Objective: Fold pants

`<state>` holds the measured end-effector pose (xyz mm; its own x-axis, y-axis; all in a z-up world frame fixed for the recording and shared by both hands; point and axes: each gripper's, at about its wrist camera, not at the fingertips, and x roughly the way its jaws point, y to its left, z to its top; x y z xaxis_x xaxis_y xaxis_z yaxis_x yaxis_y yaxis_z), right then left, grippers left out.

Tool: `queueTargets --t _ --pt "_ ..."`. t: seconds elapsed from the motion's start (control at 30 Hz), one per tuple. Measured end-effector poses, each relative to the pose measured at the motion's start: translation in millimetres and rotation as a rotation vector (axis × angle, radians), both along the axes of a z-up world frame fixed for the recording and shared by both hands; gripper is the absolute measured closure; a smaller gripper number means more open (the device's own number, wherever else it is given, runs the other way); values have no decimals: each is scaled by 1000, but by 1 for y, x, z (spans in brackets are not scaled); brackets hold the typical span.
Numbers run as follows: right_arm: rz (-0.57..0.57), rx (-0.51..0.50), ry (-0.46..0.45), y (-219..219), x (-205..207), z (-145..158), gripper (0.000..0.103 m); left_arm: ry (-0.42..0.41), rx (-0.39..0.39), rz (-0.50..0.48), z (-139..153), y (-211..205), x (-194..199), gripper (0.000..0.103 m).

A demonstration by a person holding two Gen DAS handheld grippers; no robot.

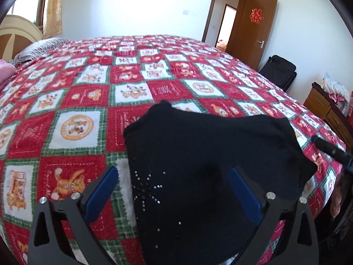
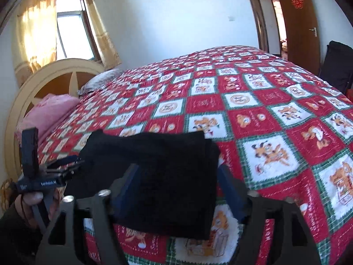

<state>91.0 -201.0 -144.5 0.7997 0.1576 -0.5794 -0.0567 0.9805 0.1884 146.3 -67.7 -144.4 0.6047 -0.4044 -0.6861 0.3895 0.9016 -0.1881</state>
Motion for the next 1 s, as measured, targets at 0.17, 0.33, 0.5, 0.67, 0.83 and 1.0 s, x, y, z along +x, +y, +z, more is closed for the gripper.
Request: queueTargets --t 0.17,0.33,0.5,0.67,0.83,1.0 --pt "-19 38 69 -13 22 -7 22 47 -62 2 -12 8 10 0" --pt "-31 122 155 -25 40 -30 22 50 -83 -16 -13 8 14 0" --pt "-26 194 162 -29 44 -43 22 52 -68 -23 -14 3 17 0" --pt "36 213 188 -15 53 -48 30 58 -59 -31 -15 3 19 0" --pt "37 353 199 -37 50 -54 61 64 -104 -39 -14 11 19 6" --pt "35 344 198 -32 51 -54 62 60 -137 -38 -12 14 16 23"
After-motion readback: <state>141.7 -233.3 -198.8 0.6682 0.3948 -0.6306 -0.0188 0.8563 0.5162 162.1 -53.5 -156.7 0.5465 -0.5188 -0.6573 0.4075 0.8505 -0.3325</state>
